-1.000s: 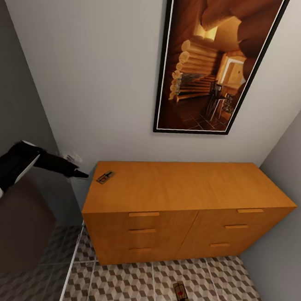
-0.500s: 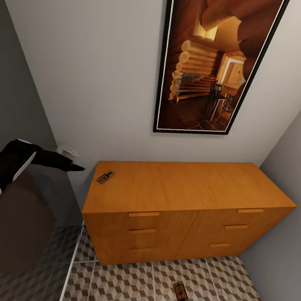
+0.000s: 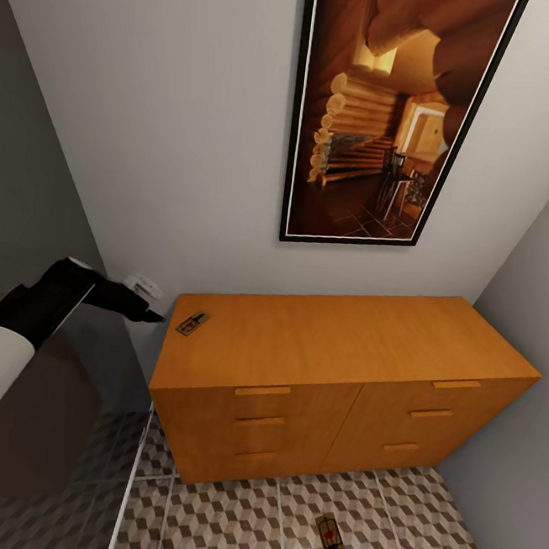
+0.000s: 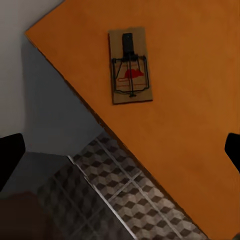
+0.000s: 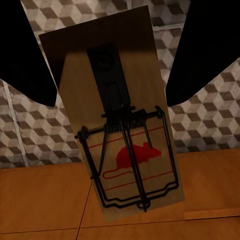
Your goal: Take the four mousetraps from the cabinet in the bathroom and place them on the bathroom floor. Make sure all four end up on the same floor surface, and ensure that at least two of them are either under or directly next to the same bathroom sink.
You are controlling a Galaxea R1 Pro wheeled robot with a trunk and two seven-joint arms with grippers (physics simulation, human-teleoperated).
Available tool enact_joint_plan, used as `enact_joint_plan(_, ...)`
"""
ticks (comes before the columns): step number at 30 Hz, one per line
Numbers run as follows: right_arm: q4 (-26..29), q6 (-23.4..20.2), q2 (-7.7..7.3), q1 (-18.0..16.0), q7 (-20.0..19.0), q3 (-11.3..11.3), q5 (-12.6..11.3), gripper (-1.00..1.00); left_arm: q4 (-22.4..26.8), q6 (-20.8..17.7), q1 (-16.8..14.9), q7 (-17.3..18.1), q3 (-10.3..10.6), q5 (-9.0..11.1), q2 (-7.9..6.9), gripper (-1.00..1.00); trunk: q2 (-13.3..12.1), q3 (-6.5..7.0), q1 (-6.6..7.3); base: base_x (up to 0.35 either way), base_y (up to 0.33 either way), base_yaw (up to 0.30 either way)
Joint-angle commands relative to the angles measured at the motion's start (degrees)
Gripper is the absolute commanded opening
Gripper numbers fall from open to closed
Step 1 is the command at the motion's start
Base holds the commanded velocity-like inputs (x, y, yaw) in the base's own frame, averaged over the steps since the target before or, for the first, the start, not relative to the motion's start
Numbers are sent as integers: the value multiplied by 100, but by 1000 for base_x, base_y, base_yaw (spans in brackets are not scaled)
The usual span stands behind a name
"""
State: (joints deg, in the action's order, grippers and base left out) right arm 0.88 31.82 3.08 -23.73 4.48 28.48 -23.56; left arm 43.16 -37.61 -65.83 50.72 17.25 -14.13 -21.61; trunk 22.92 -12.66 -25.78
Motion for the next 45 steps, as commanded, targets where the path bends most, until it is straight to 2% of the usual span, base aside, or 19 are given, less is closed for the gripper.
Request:
enact_joint_plan(1,0,0,0,0,0,0,0,-100,-3,0,0,0,-1,-33,24,100,0,0,0,0,0,0)
enact_joint_plan(8,0,0,0,0,0,0,0,-100,-9,-1,0,0,-6,-90,64,100,0,0,0,0,0,0)
enact_joint_plan(33,0,0,0,0,0,0,0,-100,-62,-1,0,8,4,-85,95,100,0,-2,0,58,0,0)
enact_joint_plan(45,0,0,0,0,0,0,0,-100,-164,6,0,2,6,-81,183,100,0,-90,0,3,0,0)
